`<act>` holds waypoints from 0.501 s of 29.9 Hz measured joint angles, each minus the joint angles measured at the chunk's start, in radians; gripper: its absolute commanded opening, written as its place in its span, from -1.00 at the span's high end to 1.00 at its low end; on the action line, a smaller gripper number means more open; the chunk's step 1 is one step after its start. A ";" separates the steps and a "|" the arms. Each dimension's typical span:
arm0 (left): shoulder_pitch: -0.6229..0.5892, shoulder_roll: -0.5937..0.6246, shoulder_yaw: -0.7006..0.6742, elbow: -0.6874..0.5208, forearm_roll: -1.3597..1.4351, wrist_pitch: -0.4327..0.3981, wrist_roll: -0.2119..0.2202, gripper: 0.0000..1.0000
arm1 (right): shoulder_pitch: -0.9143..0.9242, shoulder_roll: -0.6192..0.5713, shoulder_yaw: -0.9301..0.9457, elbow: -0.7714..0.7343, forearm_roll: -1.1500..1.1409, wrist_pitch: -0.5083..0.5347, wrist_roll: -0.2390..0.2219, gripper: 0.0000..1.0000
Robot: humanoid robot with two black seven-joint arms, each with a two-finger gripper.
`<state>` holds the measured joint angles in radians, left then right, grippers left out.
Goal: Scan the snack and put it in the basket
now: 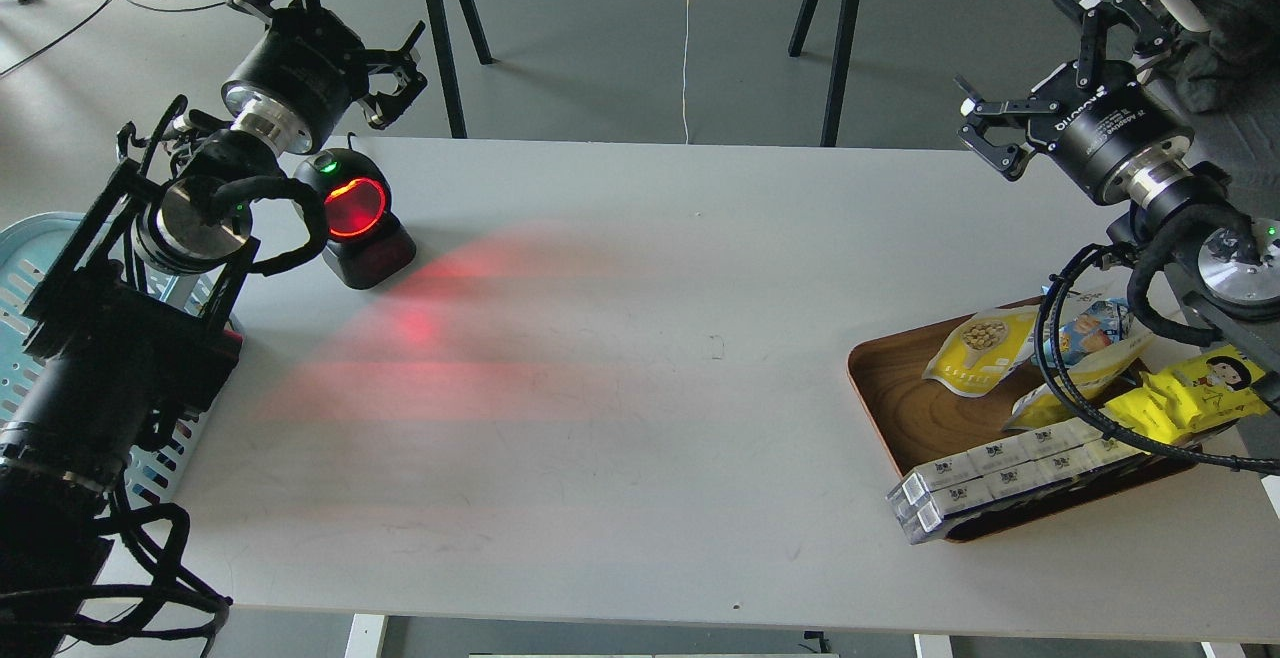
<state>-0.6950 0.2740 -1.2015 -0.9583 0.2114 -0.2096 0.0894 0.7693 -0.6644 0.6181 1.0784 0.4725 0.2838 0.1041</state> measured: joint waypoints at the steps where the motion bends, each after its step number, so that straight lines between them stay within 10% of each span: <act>1: 0.000 0.001 -0.001 0.000 0.000 0.000 0.000 -1.00 | 0.001 0.000 0.000 0.000 0.000 0.000 0.000 -0.98; 15: -0.007 0.019 -0.002 0.007 0.001 0.042 0.009 -1.00 | 0.010 0.000 -0.008 0.007 -0.001 0.000 0.001 -0.98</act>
<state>-0.7017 0.2930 -1.2039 -0.9511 0.2124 -0.1680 0.0982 0.7793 -0.6642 0.6101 1.0852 0.4713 0.2838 0.1055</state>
